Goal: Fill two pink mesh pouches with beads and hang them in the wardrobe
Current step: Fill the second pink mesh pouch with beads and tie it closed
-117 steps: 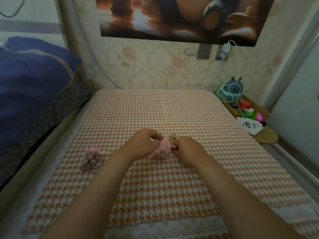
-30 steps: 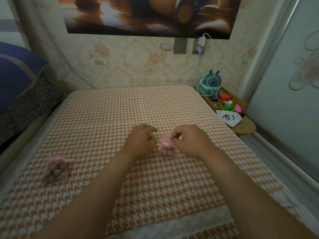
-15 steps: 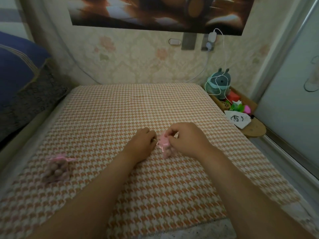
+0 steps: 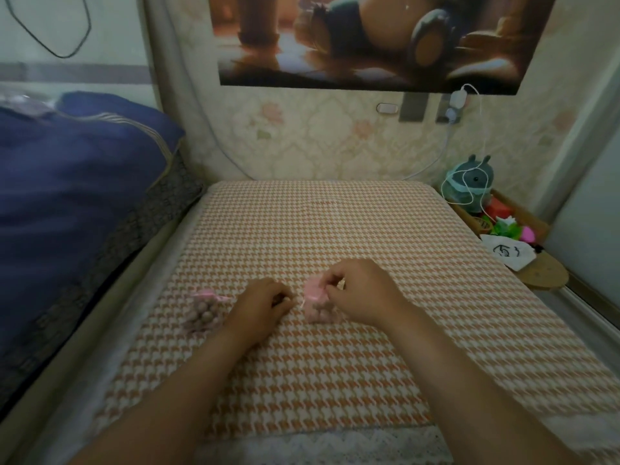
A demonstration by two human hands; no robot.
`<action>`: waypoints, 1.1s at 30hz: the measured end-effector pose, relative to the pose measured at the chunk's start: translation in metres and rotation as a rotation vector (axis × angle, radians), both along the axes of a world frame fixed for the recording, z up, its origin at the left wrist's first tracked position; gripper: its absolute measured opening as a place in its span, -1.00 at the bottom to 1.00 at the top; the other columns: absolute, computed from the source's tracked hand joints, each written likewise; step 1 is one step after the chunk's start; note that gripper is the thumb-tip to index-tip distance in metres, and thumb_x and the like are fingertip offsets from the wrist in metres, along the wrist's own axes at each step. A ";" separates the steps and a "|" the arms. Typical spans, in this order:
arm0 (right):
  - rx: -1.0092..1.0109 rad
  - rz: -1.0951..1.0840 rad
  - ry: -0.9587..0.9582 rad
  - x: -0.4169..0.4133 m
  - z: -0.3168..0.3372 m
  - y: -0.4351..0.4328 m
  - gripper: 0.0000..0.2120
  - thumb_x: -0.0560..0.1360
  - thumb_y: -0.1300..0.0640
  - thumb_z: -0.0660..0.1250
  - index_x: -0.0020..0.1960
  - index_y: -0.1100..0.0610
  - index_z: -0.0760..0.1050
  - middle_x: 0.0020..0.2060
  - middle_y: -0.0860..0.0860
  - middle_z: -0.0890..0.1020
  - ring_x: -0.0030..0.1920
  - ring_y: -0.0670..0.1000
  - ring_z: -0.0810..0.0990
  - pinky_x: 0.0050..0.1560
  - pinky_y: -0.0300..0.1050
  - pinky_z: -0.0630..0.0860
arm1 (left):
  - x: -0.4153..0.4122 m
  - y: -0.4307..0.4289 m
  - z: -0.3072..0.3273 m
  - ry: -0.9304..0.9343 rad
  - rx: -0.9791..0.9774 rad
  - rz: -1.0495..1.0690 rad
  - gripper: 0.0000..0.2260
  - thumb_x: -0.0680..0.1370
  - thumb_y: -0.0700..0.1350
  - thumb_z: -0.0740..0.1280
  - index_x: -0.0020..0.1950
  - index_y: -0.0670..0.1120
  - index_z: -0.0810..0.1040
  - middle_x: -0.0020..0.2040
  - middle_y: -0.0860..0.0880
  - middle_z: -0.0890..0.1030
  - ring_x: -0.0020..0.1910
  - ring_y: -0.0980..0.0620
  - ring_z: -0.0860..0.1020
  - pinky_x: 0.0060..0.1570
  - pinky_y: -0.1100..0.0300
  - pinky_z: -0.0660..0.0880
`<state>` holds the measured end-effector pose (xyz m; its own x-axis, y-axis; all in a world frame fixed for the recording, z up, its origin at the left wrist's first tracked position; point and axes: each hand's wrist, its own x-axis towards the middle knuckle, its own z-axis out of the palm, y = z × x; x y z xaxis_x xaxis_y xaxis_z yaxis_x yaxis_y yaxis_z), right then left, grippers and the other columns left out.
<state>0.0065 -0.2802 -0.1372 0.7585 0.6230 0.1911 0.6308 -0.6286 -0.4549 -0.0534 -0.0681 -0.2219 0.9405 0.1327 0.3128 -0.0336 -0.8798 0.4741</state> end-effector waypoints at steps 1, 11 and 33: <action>-0.008 0.007 -0.004 -0.003 -0.001 0.003 -0.84 0.51 0.04 0.34 0.01 -0.09 0.68 -0.03 -0.18 0.68 -0.11 -0.16 0.60 -0.04 -0.13 0.58 | -0.003 0.000 0.004 0.006 -0.027 -0.001 -0.95 0.47 -0.03 0.44 -0.08 0.06 0.67 -0.14 0.10 0.63 -0.14 0.14 0.54 -0.02 0.09 0.52; -0.047 0.002 0.001 -0.008 0.001 0.009 -0.87 0.48 0.03 0.33 -0.12 -0.14 0.64 -0.16 -0.26 0.66 -0.15 -0.26 0.58 -0.18 -0.26 0.51 | -0.011 -0.007 0.064 -0.132 -0.366 0.050 -0.87 0.52 -0.03 0.42 0.06 0.12 0.62 -0.09 0.14 0.63 -0.13 0.21 0.57 -0.11 0.36 0.49; -0.127 -0.003 -0.003 0.015 0.002 -0.018 -0.92 0.45 -0.01 0.41 -0.22 -0.14 0.61 -0.21 -0.23 0.64 -0.15 -0.19 0.58 -0.16 -0.14 0.57 | 0.006 -0.056 0.072 0.091 -0.084 -0.077 -0.81 0.51 0.13 0.36 0.05 0.11 0.65 0.01 0.20 0.60 0.01 0.23 0.52 0.05 0.16 0.52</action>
<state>0.0215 -0.2987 -0.1354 0.7602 0.6398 0.1133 0.6299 -0.6830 -0.3698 -0.0474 -0.1237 -0.1498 0.9729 0.0813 0.2165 -0.0527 -0.8333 0.5502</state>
